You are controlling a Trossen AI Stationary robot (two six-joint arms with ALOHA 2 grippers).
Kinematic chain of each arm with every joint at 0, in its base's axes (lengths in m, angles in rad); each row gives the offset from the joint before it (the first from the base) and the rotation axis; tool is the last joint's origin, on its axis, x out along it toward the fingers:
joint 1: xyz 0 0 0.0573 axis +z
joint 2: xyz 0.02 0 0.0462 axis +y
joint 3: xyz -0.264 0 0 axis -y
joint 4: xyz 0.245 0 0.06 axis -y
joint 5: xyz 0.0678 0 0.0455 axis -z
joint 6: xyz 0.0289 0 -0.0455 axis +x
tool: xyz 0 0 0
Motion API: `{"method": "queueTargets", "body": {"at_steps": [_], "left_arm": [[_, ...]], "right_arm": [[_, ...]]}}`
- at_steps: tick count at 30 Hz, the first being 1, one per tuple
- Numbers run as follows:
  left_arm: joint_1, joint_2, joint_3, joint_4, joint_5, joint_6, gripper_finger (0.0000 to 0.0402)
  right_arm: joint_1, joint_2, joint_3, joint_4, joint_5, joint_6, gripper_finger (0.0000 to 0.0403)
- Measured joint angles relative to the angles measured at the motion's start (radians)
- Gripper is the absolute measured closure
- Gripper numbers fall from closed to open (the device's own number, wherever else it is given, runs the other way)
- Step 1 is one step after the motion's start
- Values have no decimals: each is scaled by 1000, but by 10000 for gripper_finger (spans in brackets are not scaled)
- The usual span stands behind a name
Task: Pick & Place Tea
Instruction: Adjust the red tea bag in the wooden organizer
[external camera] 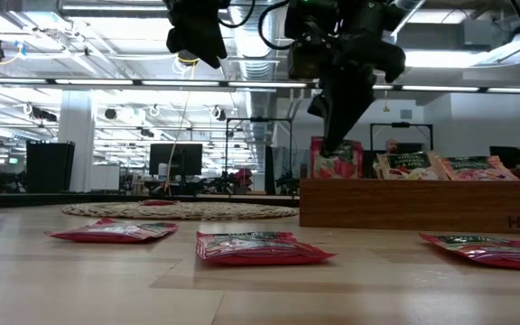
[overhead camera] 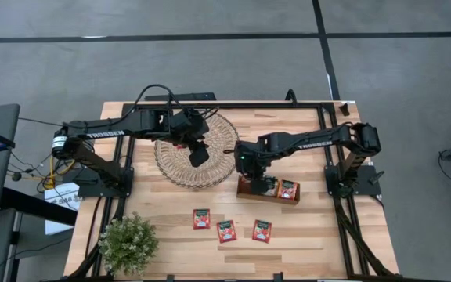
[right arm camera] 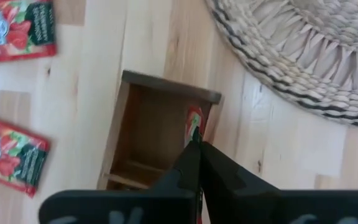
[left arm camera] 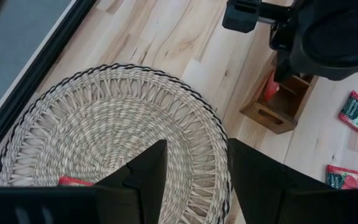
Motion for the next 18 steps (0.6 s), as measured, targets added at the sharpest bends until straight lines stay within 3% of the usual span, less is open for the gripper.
{"method": "queueTargets", "body": {"at_steps": [12, 18], "left_arm": [[0, 0, 0, 15, 0, 0, 242], [0, 0, 0, 16, 0, 0, 242]], "right_arm": [[-11, 2, 4, -27, -65, -17, 396], [-17, 2, 4, -24, -75, -16, 364]]}}
